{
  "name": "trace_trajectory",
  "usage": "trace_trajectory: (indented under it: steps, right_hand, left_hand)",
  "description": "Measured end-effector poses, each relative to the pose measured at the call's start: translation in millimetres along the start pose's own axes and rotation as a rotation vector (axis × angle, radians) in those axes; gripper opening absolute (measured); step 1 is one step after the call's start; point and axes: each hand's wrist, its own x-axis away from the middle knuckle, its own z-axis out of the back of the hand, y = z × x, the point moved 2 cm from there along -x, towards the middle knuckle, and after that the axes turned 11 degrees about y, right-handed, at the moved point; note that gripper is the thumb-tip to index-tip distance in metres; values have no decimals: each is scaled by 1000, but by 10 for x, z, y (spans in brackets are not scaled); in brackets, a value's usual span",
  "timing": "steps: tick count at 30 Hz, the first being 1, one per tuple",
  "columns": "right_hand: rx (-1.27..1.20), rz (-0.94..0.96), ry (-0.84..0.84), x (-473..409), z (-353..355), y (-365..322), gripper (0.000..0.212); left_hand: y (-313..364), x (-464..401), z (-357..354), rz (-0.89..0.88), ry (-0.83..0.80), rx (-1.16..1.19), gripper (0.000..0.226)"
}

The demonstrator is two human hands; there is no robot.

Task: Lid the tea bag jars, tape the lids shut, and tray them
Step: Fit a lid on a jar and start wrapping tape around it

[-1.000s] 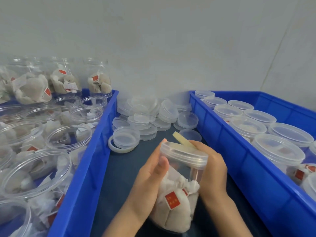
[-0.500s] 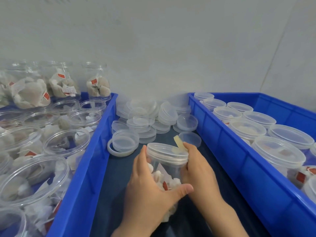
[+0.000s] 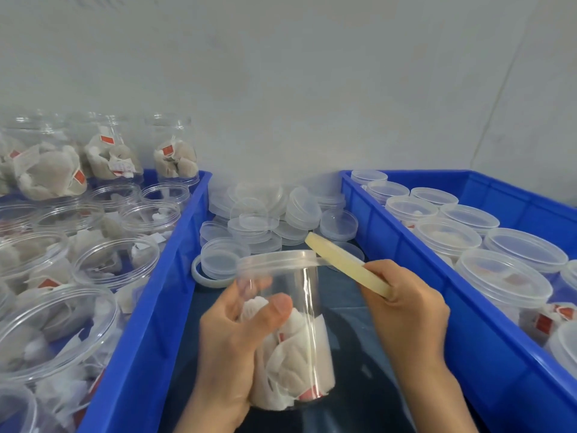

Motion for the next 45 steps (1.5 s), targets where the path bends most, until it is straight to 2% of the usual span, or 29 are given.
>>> trace_trajectory:
  steps: [2,5,7,9,11,12,14,18,20,23,26,30,34,36,40,41,43,45]
  right_hand:
    - [12,-31,-38,-17,-1,10,7]
    - [65,-148,-194,-31,-65,94,8]
    - [120,-168,-196,-37,-69,120,9]
    - [173,-132,-116,-30,-42,89,5]
    - [180,-73,-22,-9,-18,39,12]
    - [180,-48,22,2,-11,19,16]
    - [171,-19,85,13,1,5,21]
    - [170,-30,123,25,4,53,22]
    - [178,-66,61,28,-24,79,17]
    - [237,-172,-176,48,-137,134,6]
    - [265,-175,-304,77,-202,133,11]
    - [239,-140,-370,104,-257,62,10]
    - [195,-162,-391,117,-265,-5,9]
    - [185,-171,-390,138,-261,-40,12]
    - [139,-137,-433,210,-272,-137,18]
    - [142,-137,-435,220,-272,-151,17]
    - [153,-163,-417,224,-269,-142,17]
    - [163,-188,-382,215,-258,-121,11]
  left_hand:
    - [13,26,-20,17,-72,7,75]
    - [12,45,-45,20,-91,-21,75]
    - [27,14,-19,-42,20,-102,68]
    - [30,-52,54,-146,230,-338,70]
    - [50,-101,135,-265,441,-611,80]
    - [56,-113,164,-303,511,-692,87]
    - [47,-121,185,-331,550,-738,91]
    - [-19,-150,200,-296,507,-784,105]
    - [-46,-179,210,-239,419,-681,104]
    - [-41,-157,159,-162,189,-427,79]
    - [-19,-100,85,-97,4,-253,59]
    - [-2,-83,72,-16,-96,-148,60]
    - [-22,-46,23,92,-318,-113,63]
    - [-35,-14,-8,118,-392,-96,71]
    - [-77,-4,-44,144,-393,-50,107]
    - [-83,-5,-42,143,-383,-53,109]
    - [-70,-1,-43,93,-384,-126,102]
    - [-60,-11,-29,-6,-364,-252,84]
